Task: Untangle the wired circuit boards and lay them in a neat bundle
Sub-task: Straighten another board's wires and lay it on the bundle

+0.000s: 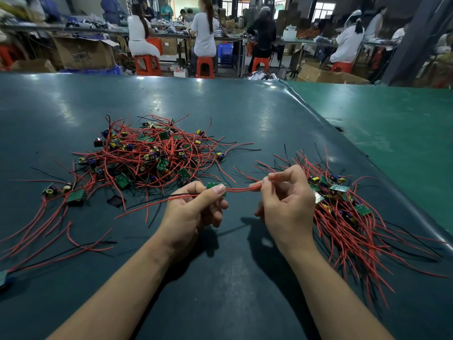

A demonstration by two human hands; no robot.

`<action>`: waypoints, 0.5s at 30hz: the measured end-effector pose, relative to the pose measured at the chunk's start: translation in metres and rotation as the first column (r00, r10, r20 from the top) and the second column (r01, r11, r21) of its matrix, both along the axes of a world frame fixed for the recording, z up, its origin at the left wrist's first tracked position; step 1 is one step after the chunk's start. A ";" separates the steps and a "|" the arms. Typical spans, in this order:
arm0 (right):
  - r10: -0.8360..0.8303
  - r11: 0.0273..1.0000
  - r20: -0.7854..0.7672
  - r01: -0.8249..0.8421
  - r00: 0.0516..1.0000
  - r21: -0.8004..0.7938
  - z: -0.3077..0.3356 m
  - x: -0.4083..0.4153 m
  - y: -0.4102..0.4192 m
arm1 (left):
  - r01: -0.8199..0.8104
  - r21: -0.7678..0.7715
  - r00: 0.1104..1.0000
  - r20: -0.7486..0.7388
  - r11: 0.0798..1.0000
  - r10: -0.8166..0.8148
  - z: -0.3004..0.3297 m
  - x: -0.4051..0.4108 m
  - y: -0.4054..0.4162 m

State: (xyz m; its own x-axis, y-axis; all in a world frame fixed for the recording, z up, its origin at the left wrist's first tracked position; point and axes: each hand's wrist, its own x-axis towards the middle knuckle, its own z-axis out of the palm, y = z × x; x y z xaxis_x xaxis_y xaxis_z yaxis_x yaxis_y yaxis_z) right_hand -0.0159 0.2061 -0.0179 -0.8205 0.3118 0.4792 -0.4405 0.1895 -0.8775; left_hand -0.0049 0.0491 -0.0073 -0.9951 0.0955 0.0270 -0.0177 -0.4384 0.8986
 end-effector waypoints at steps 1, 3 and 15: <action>-0.010 1.000 0.009 0.010 1.000 0.017 0.000 -0.001 0.001 | -0.012 -0.005 1.000 0.004 1.000 0.012 0.001 0.000 -0.001; -0.035 0.999 0.013 0.034 0.999 0.030 0.000 -0.003 0.003 | -0.040 0.002 0.999 0.016 0.999 0.040 0.002 0.000 -0.001; 0.060 0.988 0.129 -0.040 0.990 -0.151 0.005 -0.004 0.004 | -0.020 -0.024 1.000 0.001 1.000 0.020 0.003 0.000 0.000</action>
